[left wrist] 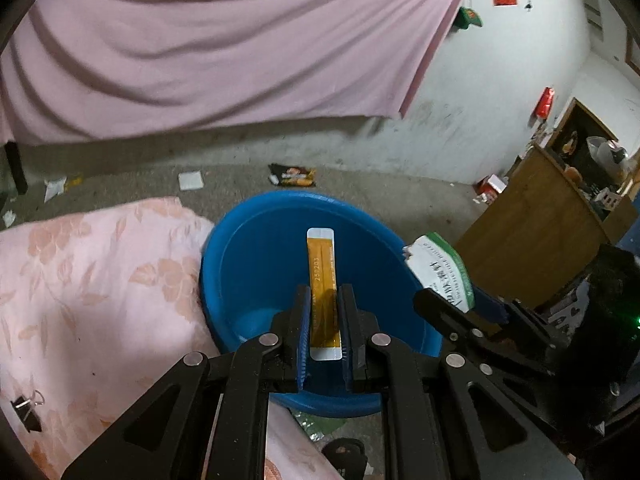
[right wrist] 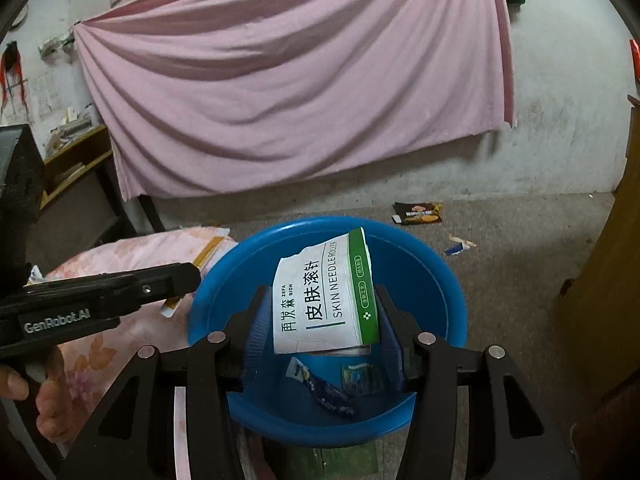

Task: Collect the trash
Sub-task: 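Lift the yellow strip and white-green packet and carry them over the bucket, then open both tools to drop the strip and packet into the bucket, then move both tools back over the bed toward the remaining trash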

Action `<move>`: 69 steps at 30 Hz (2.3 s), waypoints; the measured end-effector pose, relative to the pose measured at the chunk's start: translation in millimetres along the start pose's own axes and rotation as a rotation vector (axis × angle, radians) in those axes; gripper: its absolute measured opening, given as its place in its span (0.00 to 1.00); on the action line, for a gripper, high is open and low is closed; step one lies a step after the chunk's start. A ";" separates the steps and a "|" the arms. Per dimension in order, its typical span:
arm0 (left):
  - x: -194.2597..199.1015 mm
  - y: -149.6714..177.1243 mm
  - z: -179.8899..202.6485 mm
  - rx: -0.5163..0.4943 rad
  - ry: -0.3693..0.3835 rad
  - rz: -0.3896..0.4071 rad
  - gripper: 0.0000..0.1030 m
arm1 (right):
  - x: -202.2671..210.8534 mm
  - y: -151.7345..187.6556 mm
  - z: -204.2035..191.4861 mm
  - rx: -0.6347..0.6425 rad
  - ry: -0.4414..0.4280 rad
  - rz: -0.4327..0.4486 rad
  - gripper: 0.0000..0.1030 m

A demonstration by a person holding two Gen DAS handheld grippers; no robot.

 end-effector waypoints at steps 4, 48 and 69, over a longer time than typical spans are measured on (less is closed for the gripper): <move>-2.6 1.3 -9.1 0.021 0.004 -0.003 0.31 | -4.2 -0.8 1.1 -0.003 0.001 -0.017 0.47; 249.1 32.9 -55.6 -0.034 -0.112 0.669 0.98 | 124.0 -87.3 -91.4 0.098 0.005 0.486 1.00; 422.1 127.6 -177.5 -0.036 -0.328 0.952 0.98 | 196.8 -93.5 -243.5 0.229 -0.082 0.758 1.00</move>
Point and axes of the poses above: each gripper's, at about its wrist camera, not at the fingertips, and x roughly against the way its jaws point, z to its right, y to its underside, the point moved 5 cm from there along -x, roughly the way its jaws point, and after that the axes turned 15 degrees about x, right-handed, at the moved point
